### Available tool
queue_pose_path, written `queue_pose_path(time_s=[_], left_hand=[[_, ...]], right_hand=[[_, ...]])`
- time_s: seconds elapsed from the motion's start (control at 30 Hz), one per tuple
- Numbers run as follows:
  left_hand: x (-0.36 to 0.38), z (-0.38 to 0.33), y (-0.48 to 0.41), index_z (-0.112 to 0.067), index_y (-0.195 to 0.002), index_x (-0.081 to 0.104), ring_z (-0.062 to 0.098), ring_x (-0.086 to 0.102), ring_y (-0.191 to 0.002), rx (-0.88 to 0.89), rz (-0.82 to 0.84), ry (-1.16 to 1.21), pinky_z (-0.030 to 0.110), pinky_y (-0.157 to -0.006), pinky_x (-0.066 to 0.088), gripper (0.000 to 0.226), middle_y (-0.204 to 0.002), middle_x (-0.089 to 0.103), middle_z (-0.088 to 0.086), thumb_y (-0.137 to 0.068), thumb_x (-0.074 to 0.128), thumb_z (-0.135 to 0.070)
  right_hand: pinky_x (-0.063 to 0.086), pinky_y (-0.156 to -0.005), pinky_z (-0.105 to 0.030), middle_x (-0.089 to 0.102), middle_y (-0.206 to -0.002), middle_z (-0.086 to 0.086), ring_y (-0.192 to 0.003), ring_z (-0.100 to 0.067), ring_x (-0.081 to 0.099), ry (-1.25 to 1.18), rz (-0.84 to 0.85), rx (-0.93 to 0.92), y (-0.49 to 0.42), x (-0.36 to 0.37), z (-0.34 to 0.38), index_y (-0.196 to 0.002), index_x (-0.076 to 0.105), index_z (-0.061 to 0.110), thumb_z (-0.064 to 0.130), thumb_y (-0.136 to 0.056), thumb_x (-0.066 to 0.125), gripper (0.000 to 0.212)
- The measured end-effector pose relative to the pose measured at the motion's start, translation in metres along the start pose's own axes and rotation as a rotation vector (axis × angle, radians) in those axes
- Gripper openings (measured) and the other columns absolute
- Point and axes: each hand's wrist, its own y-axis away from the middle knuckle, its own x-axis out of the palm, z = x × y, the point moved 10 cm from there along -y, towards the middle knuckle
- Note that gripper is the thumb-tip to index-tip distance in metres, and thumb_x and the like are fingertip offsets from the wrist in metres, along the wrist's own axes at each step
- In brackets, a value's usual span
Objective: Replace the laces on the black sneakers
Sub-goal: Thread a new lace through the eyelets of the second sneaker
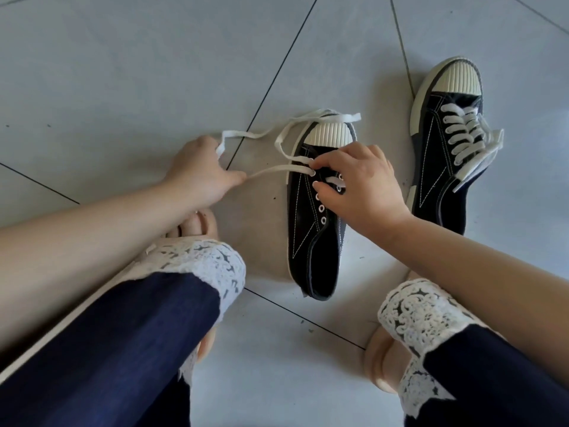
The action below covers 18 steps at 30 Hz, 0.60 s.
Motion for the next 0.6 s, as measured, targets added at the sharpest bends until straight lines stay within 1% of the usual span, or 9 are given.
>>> queue_pose_path(time_s=[0.03,0.1,0.17,0.23,0.33,0.43,0.47,0.53,0.6], left_hand=[[-0.003,-0.016,0.004,-0.003,-0.114,0.051,0.033,0.047,-0.109,0.12,-0.069,-0.147,0.039,-0.086,0.04,0.052,-0.115,0.052,0.018,-0.075,0.071,-0.033],[-0.007,-0.057,0.023,-0.001,-0.119,0.048,0.036,0.041,-0.117,0.409,-0.22,-0.205,0.044,-0.092,0.034,0.065,-0.124,0.046,0.02,-0.07,0.075,-0.033],[-0.007,-0.091,0.044,0.001,-0.113,0.054,0.038,0.047,-0.112,0.652,-0.342,-0.227,0.044,-0.087,0.035,0.057,-0.12,0.051,0.021,-0.066,0.074,-0.025],[0.004,-0.112,0.051,-0.002,-0.105,0.059,0.035,0.053,-0.104,0.786,-0.346,-0.269,0.041,-0.083,0.034,0.041,-0.111,0.057,0.017,-0.069,0.068,-0.019],[0.033,-0.115,0.038,-0.009,-0.107,0.055,0.029,0.051,-0.103,0.74,-0.204,-0.361,0.034,-0.082,0.025,0.027,-0.108,0.06,0.008,-0.082,0.062,-0.018],[0.038,-0.115,0.028,-0.011,-0.102,0.054,0.028,0.052,-0.099,0.697,-0.202,-0.317,0.033,-0.079,0.025,0.02,-0.104,0.061,0.006,-0.086,0.058,-0.022],[0.037,-0.117,0.027,-0.011,-0.099,0.054,0.028,0.054,-0.097,0.701,-0.198,-0.304,0.033,-0.08,0.025,0.019,-0.1,0.063,0.005,-0.086,0.058,-0.024],[0.038,-0.119,0.025,-0.012,-0.094,0.057,0.028,0.055,-0.092,0.692,-0.157,-0.272,0.035,-0.082,0.029,0.016,-0.093,0.064,0.004,-0.086,0.058,-0.026],[0.042,-0.111,0.019,-0.016,-0.087,0.057,0.024,0.055,-0.084,0.596,-0.074,-0.171,0.031,-0.074,0.035,0.01,-0.082,0.058,-0.003,-0.086,0.059,-0.026]], right_hand=[[0.033,-0.095,-0.034,0.058,-0.108,-0.002,-0.105,-0.026,0.045,-0.014,-0.007,0.007,0.0,0.0,-0.001,-0.113,0.064,0.024,0.027,-0.081,0.063,0.031],[0.033,-0.096,-0.035,0.056,-0.113,-0.003,-0.108,-0.027,0.045,-0.024,-0.027,0.013,0.0,-0.002,-0.001,-0.117,0.061,0.022,0.028,-0.079,0.065,0.038],[0.032,-0.097,-0.035,0.053,-0.116,-0.006,-0.11,-0.028,0.044,-0.027,-0.07,0.022,0.003,-0.007,-0.002,-0.121,0.056,0.017,0.03,-0.076,0.069,0.048],[0.031,-0.098,-0.034,0.051,-0.117,-0.009,-0.11,-0.028,0.044,-0.043,-0.129,0.036,0.01,-0.015,-0.007,-0.122,0.053,0.013,0.032,-0.074,0.071,0.055],[0.03,-0.1,-0.032,0.046,-0.113,-0.001,-0.112,-0.026,0.043,-0.11,-0.183,0.09,0.023,-0.021,-0.019,-0.124,0.05,0.01,0.035,-0.073,0.073,0.061],[0.036,-0.101,-0.035,0.033,-0.113,0.006,-0.116,-0.023,0.042,-0.229,-0.163,0.215,0.026,-0.016,-0.034,-0.129,0.041,0.015,0.04,-0.07,0.073,0.071],[0.038,-0.098,-0.032,0.032,-0.115,0.005,-0.114,-0.019,0.041,-0.25,-0.153,0.249,0.027,-0.013,-0.038,-0.13,0.038,0.017,0.042,-0.068,0.072,0.074],[0.038,-0.083,-0.025,0.035,-0.116,0.003,-0.099,-0.006,0.038,-0.256,-0.144,0.277,0.028,-0.01,-0.04,-0.129,0.035,0.021,0.045,-0.067,0.071,0.076],[0.036,-0.073,-0.025,0.044,-0.106,0.005,-0.086,-0.005,0.041,-0.232,-0.112,0.299,0.03,-0.006,-0.041,-0.128,0.032,0.022,0.05,-0.067,0.068,0.075]])
